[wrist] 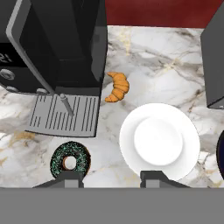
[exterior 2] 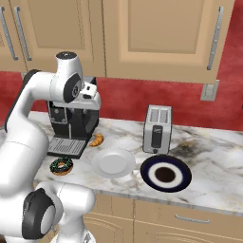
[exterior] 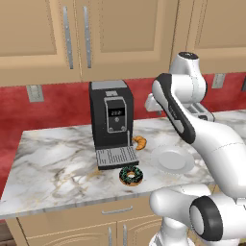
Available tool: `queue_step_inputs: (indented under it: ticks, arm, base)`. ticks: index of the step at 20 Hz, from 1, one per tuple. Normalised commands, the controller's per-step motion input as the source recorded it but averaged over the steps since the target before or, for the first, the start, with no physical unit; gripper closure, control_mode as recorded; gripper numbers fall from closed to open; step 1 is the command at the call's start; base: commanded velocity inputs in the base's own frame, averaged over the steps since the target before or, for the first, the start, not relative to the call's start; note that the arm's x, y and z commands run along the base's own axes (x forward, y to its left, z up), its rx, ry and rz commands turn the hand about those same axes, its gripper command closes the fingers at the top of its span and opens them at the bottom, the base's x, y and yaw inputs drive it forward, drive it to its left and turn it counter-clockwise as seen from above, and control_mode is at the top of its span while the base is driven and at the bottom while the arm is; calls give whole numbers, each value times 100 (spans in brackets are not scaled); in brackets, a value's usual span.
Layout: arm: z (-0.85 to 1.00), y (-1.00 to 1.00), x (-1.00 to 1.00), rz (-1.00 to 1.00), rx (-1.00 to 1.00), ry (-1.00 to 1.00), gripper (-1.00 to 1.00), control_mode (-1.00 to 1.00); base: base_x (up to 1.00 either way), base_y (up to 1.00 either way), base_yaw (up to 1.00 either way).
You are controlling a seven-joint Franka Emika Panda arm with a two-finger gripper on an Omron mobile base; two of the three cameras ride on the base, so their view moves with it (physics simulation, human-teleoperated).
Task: Place the pastries on the plates.
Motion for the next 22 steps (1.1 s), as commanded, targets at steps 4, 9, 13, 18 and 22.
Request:
queue_step_inputs:
  ticks: [4,9,13,18,22]
  arm:
    - [0,3,-6,0,0,-5,-100,-100]
    - [-6,13,0,1,0,0,-100,-100]
    - [-26,26,-17,5,-1,1,-100,-100]
    - [-29,29,-26,1,-6,5,-100,-100]
    - [-22,26,-28,0,-3,10,-100,-100]
  base:
    - [0,0,0]
    - [0,0,0]
    - [0,0,0]
    - [0,0,0]
    - [0,0,0]
